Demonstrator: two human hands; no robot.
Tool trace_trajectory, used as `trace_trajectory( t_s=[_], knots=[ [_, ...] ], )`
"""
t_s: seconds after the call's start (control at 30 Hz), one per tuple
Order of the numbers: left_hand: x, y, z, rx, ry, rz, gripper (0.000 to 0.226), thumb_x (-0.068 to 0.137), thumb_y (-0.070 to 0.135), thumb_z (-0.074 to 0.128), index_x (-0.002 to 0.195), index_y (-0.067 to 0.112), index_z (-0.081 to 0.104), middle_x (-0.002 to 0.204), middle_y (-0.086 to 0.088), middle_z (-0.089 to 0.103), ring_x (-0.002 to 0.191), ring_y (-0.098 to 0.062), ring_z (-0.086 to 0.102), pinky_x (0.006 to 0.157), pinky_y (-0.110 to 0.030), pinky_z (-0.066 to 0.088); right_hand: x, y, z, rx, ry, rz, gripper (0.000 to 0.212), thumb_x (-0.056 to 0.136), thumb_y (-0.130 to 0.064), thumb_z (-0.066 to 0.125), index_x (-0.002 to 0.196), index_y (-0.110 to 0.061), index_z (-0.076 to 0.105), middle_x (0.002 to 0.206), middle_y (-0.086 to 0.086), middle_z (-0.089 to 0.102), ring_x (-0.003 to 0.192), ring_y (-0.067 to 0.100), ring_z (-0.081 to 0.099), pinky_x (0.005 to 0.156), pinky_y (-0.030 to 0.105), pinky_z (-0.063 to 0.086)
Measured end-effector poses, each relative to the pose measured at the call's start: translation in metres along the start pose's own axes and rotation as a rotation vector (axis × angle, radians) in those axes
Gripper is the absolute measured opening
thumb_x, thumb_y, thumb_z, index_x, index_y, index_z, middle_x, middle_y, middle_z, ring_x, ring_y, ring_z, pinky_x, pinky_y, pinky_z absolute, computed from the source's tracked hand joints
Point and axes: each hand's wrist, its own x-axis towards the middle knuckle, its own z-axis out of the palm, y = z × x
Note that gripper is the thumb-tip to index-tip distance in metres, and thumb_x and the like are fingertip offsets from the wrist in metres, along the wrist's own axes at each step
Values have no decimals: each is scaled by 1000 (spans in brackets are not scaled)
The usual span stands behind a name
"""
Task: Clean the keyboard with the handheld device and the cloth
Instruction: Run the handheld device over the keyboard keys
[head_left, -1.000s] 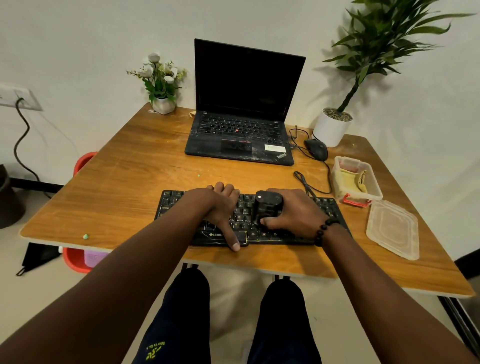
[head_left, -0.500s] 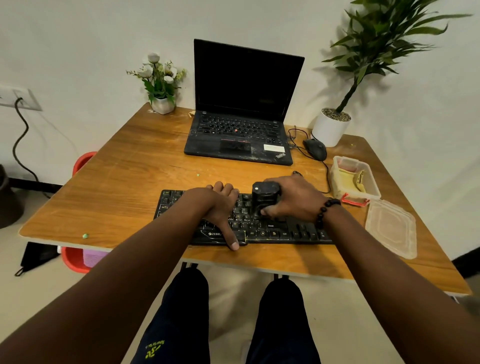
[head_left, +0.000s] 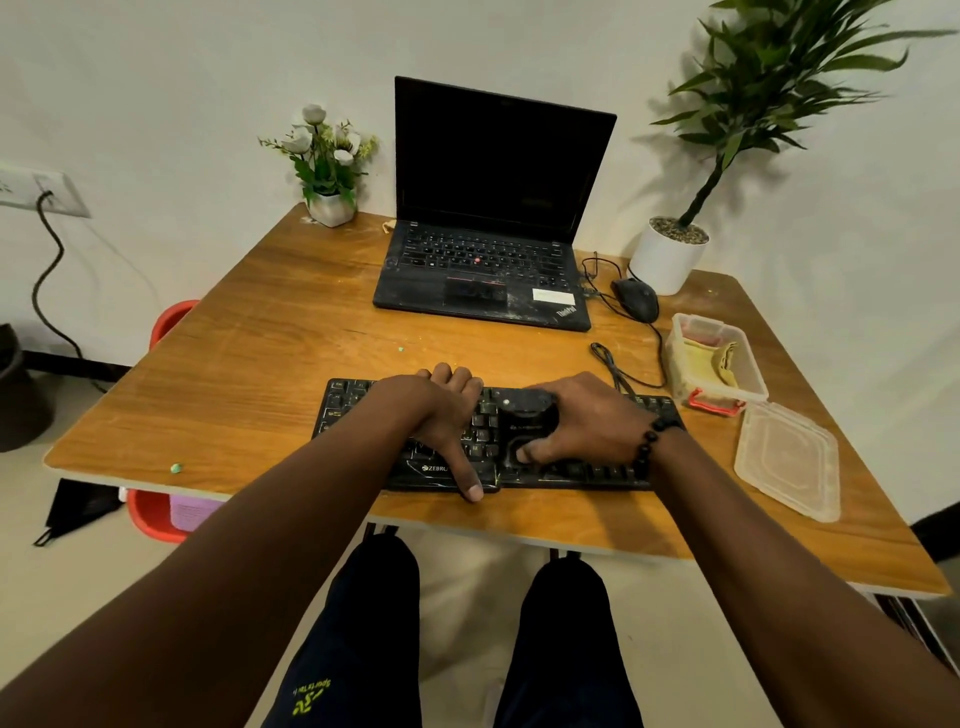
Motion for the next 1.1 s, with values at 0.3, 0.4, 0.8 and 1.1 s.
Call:
trace_trajectory(
  t_s=[0.3,0.4,0.8,1.1],
  knots=[
    [-1,1,-1,-1,-3,1,149,51,80,79,158,17,-3,162,-4,2,148,-34,6,119,-58,23,-5,2,-1,121,41,43,49,72,-35,80,114,-18,62,103,-7,68,93,9,63,77,25,54],
    [2,0,0,5,-4,4,150,49,82,78,158,18,-2,163,-5,2,149,-34,4,119,-59,21,-5,-2,4,136,177,68,48,74,-31,80,116,-19,61,99,-10,65,93,8,62,68,13,49],
    [1,-1,2,-5,1,5,152,51,82,77,159,17,-7,165,-4,-4,150,-35,-1,120,-59,18,-17,-8,25,178,189,72,52,71,-33,81,117,-21,61,106,-8,67,96,8,62,81,21,51],
    [1,-1,0,-3,0,3,150,51,81,78,159,17,-5,165,-4,-3,150,-35,0,120,-59,18,-25,-10,30,116,188,34,53,72,-32,80,120,-22,60,109,-8,68,98,9,62,85,26,53]
  ],
)
